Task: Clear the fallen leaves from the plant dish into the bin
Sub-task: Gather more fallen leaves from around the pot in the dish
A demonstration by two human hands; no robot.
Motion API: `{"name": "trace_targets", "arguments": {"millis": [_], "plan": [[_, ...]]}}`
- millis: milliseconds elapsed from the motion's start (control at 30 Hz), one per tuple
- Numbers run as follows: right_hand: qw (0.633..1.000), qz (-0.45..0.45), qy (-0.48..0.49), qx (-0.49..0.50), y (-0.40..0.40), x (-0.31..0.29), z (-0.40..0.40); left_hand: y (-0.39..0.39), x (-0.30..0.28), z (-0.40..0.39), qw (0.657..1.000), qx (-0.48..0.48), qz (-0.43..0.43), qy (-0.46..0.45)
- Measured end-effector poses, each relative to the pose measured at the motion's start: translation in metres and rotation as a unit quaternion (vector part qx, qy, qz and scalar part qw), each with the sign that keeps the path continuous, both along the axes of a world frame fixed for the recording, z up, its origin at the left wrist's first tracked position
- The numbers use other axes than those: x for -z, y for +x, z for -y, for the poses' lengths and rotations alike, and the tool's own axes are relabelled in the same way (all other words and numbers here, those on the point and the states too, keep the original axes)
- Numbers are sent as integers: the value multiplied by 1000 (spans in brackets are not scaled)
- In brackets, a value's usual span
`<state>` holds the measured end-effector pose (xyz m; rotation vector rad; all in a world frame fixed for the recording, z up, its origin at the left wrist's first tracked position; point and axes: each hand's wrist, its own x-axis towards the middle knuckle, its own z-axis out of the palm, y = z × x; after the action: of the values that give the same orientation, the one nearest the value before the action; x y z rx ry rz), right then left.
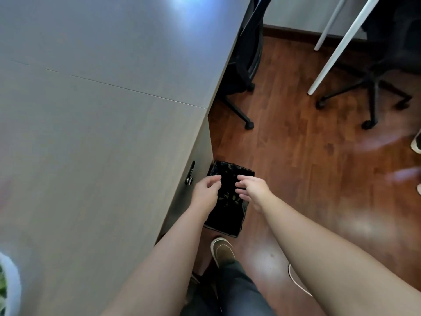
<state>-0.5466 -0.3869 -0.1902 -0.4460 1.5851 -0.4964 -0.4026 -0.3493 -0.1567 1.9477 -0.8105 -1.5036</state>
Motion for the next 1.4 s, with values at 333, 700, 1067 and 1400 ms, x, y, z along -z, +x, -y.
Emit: {"name": "trace_targets", "arguments": {"millis": [333, 700, 1067, 1400], "plan": [[982, 47, -135, -120, 106, -117, 12, 91, -101, -41, 988, -124, -9, -96], [915, 85, -153, -364, 273, -162, -51, 215, -154, -165, 941, -311, 65, -115], [734, 13, -237, -637, 407, -169, -150, 317, -134, -305, 895, -420, 146, -23], [487, -101, -356, -791, 483, -156, -197, 367, -99, -354, 913, -191, 329, 151]]}}
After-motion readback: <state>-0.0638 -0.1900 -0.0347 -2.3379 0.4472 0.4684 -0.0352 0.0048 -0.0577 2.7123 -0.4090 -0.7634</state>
